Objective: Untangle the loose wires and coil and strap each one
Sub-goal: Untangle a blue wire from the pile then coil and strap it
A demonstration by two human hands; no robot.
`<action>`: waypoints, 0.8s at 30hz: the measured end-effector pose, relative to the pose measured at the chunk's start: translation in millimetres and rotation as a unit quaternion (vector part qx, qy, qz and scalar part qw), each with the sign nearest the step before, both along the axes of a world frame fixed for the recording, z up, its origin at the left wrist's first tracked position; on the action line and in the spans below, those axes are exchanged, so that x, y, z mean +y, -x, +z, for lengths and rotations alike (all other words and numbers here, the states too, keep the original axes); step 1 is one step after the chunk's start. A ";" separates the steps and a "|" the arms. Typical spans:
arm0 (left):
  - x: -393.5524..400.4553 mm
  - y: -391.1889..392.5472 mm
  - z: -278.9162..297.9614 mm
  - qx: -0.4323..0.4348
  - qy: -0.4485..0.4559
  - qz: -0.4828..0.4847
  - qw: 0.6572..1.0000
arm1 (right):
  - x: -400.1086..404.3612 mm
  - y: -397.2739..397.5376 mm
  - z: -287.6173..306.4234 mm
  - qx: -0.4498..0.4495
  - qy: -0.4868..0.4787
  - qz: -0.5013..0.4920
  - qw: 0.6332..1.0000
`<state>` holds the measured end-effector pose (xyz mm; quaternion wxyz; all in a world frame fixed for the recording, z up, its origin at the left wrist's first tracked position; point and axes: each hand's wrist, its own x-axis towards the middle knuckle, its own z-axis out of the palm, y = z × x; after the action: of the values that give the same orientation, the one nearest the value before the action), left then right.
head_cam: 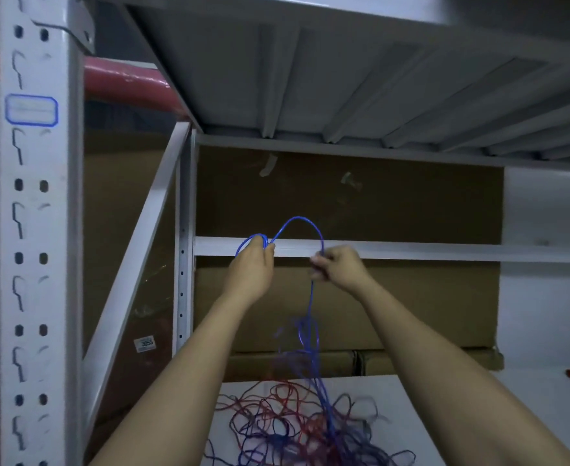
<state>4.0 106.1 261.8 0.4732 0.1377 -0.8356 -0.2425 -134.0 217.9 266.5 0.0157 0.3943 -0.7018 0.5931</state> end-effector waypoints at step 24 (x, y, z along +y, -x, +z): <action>-9.0 -21.6 -86.2 0.146 -0.466 -0.337 0.805 | -10.5 -57.0 -162.8 0.471 -0.403 -0.009 0.785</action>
<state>25.6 97.1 175.7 0.3569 0.0141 -0.5366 -0.7646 -77.0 207.3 103.7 0.1891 0.5886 -0.7860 -0.0030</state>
